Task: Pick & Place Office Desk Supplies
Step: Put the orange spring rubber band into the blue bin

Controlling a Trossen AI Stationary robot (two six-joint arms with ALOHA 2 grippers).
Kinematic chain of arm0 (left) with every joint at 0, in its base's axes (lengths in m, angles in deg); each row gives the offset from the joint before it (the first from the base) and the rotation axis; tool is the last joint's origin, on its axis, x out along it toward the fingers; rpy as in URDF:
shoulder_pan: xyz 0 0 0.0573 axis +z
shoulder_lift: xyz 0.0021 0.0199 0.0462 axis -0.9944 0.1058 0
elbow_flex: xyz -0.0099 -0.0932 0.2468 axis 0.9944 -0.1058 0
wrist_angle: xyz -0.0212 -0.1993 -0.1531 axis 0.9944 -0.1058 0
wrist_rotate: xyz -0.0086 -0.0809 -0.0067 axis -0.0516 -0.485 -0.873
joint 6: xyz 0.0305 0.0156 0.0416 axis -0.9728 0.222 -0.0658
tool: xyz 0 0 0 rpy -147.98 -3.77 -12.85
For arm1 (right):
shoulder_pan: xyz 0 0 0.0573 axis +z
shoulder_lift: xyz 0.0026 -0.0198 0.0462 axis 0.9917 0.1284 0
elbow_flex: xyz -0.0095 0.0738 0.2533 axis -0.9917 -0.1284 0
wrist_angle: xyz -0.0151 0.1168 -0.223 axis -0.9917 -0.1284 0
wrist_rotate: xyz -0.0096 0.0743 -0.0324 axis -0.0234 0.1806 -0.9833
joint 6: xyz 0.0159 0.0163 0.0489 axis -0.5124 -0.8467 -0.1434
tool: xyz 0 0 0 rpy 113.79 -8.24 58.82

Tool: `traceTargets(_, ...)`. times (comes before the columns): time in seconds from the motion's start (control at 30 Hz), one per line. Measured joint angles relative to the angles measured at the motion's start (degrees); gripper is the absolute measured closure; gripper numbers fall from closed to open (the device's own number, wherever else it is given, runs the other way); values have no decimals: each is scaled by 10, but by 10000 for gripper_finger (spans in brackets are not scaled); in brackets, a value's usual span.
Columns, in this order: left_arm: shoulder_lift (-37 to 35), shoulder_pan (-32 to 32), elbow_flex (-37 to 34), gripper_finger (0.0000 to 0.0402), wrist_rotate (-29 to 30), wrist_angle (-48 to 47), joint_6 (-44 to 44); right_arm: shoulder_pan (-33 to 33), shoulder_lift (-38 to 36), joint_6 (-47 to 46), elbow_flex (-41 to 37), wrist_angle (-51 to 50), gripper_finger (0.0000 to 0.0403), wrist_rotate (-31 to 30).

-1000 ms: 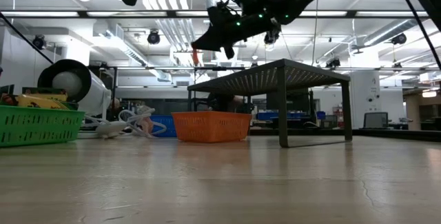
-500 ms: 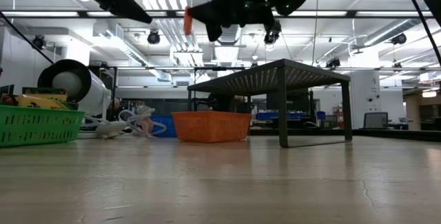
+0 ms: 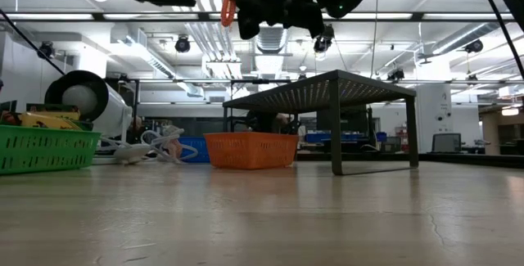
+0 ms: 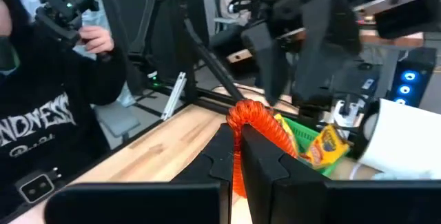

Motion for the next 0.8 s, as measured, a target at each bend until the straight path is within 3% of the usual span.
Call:
traceTargets(0.23,62,23,0,297,-59,44,-4,12,1,14,0,0,392,1)
traceTargets(0.43,115,43,0,297,-59,104,-3,16,1,15,0,-1,392,1)
traceTargets(0.8,108,55,0,297,-72,112,13,16,1,14,0,-4,392,1)
